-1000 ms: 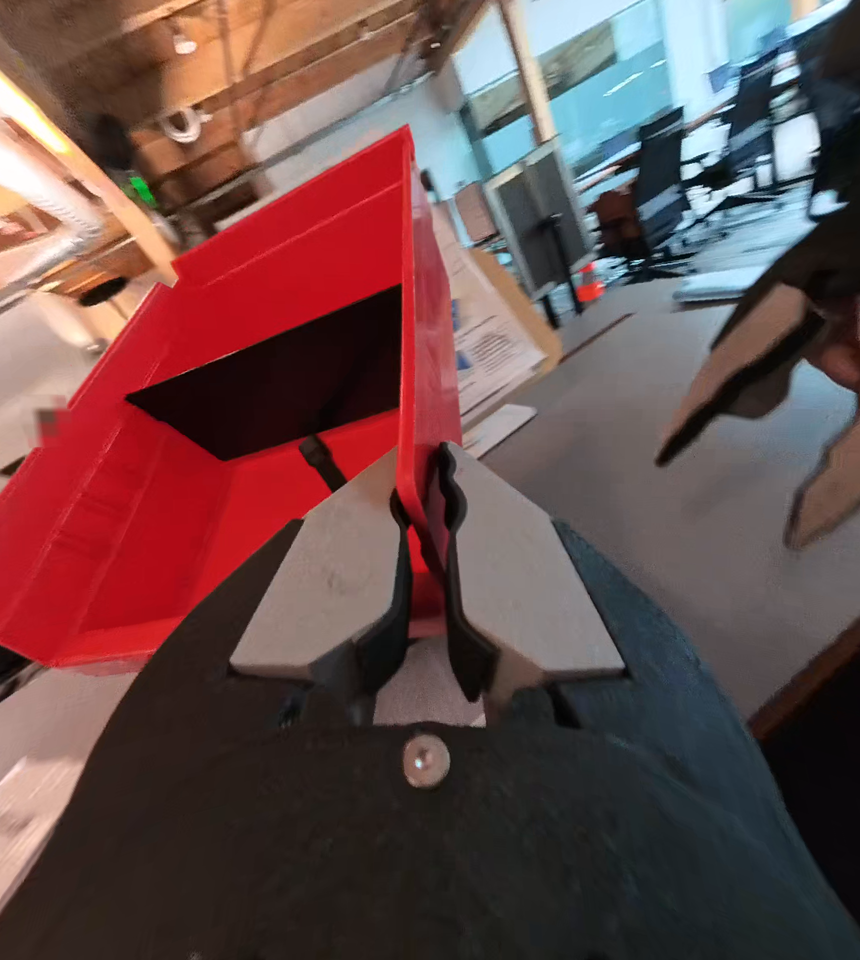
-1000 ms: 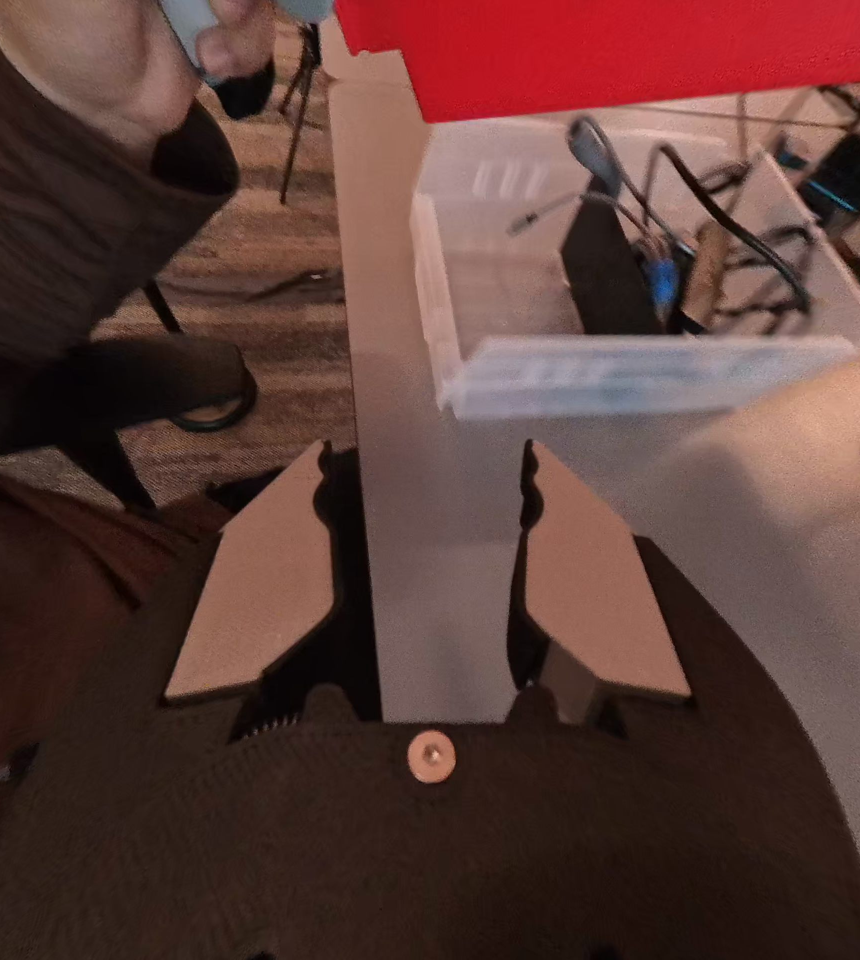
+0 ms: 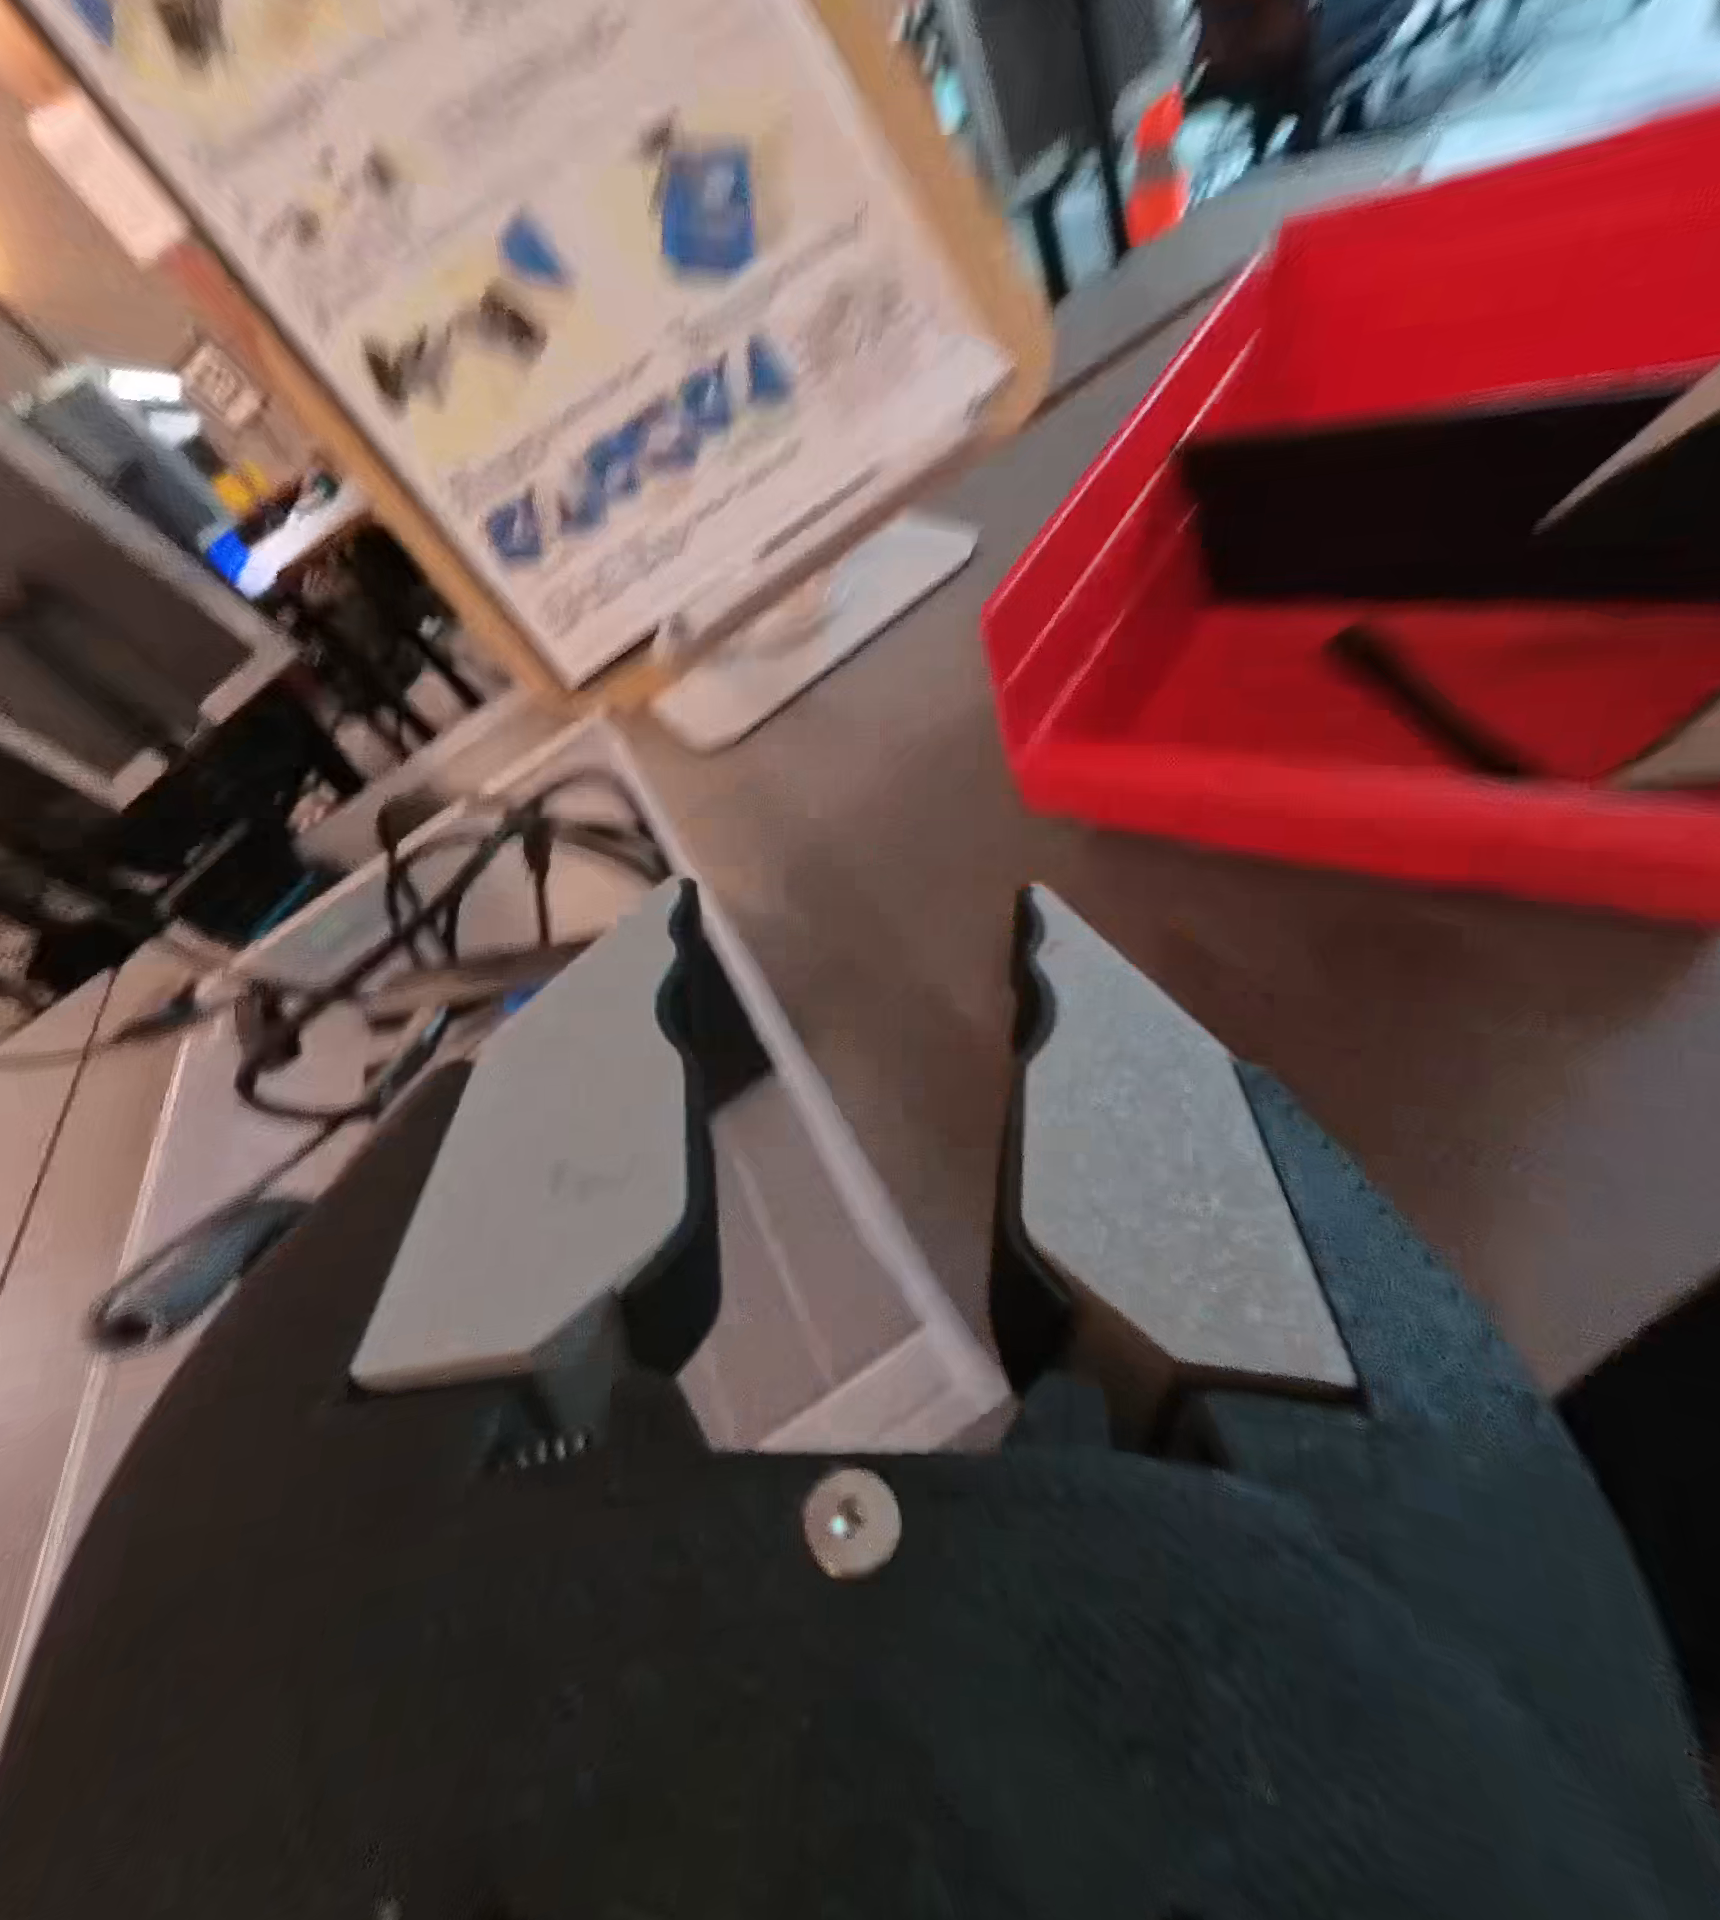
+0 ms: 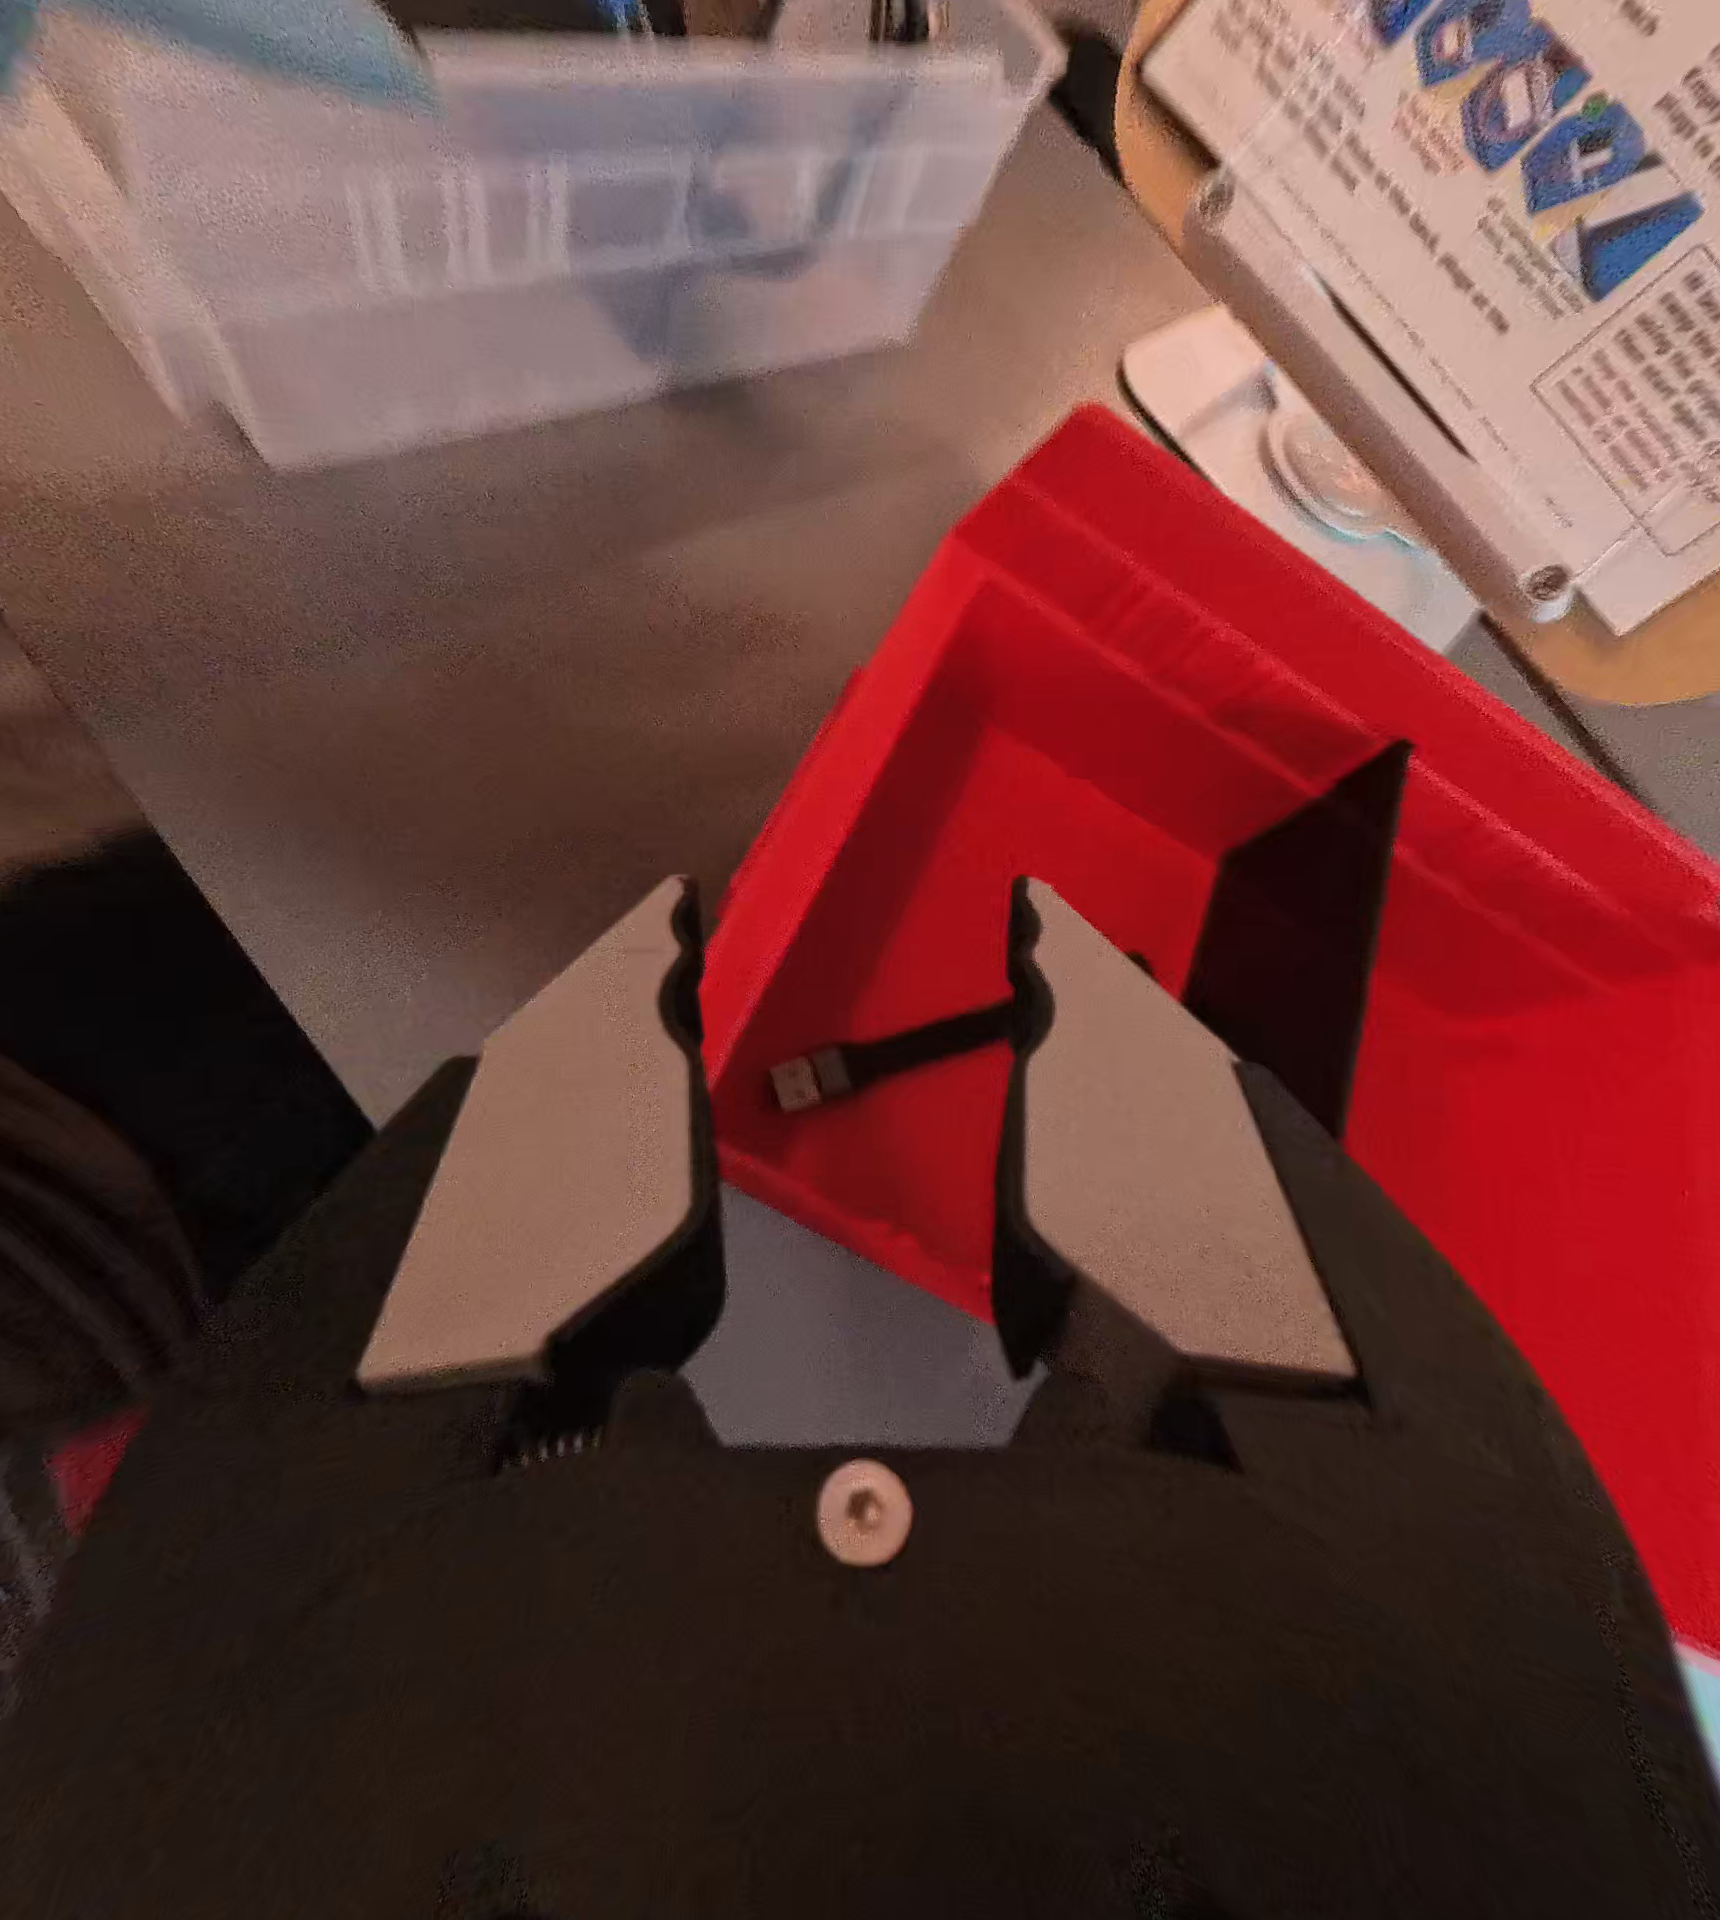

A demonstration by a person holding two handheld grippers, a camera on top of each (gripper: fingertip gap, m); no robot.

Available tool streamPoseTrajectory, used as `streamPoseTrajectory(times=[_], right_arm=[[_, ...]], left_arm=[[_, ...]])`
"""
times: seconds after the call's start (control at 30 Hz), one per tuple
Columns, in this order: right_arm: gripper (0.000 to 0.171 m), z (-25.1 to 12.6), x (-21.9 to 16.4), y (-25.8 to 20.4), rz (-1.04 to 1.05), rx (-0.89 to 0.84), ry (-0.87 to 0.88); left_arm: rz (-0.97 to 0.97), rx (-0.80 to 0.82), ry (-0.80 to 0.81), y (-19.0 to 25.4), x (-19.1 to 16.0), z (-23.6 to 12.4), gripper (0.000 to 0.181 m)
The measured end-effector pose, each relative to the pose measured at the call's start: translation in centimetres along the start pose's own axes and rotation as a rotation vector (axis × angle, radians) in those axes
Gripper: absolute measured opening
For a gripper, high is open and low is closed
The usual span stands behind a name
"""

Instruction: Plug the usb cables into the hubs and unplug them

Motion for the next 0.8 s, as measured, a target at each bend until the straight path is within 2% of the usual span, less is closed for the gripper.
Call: streamPoseTrajectory(times=[0.07, 0.1, 0.17, 0.27, 0.3, 0.37, 0.43, 0.53, 0.6, 0.7, 0.8], right_arm=[[0.065, -0.6, -1.2, 0.3, -0.021, -0.024, -0.11], [0.062, -1.1, -1.9, 0.4, -0.011, -0.009, -0.144], [0.055, -2.6, -3.7, 1.2, 0.019, 0.02, -0.197], [0.074, -6.8, -8.1, 5.3, 0.149, -0.088, -0.315], [0.07, -8.4, -9.4, 6.9, 0.195, -0.151, -0.317], [0.051, -11.1, -11.0, 9.2, 0.291, -0.236, -0.26], [0.056, -12.1, -10.8, 9.0, 0.339, -0.156, -0.155], [0.061, -11.4, -8.2, 6.7, 0.266, 0.04, 0.015], [0.071, -10.4, -7.4, 5.8, 0.243, 0.088, 0.009], [0.074, -7.6, -7.1, 4.6, 0.23, 0.123, -0.057], [0.078, -4.6, -7.1, 4.0, 0.196, 0.1, -0.157]], left_arm=[[0.01, 0.021, -0.065, -0.7, -3.1, 0.9, 0.059], [0.025, 0.033, -0.078, -0.8, -4.1, 1.4, 0.059], [0.038, 0.038, -0.056, -0.8, -4.9, 1.8, 0.069], [-0.052, 0.008, -0.034, -1.4, -5.1, 2.0, 0.07], [-0.073, -0.008, -0.041, -1.7, -5.3, 2.2, 0.069], [-0.096, -0.038, -0.064, -2.2, -5.8, 2.3, 0.053], [-0.083, -0.017, -0.074, -2.8, -6.5, 2.4, 0.032], [-0.042, 0.168, -0.076, -5.8, -7.9, 3.3, 0.005], [-0.022, 0.27, -0.079, -8.2, -9.1, 3.7, 0.004], [-0.12, 0.277, -0.123, -10.7, -10.4, 3.5, 0.005], [-0.125, 0.358, -0.171, -12.7, -11.4, 3.3, 0.009]])
Point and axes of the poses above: each gripper's, where its closed fingertips meet, z out along the fingers, x out of its top, y = z × x across the jaws, the point moved 4 cm from there along -z, back along the fingers, and after that the axes turned 15 degrees about x, right-handed, at the moved point
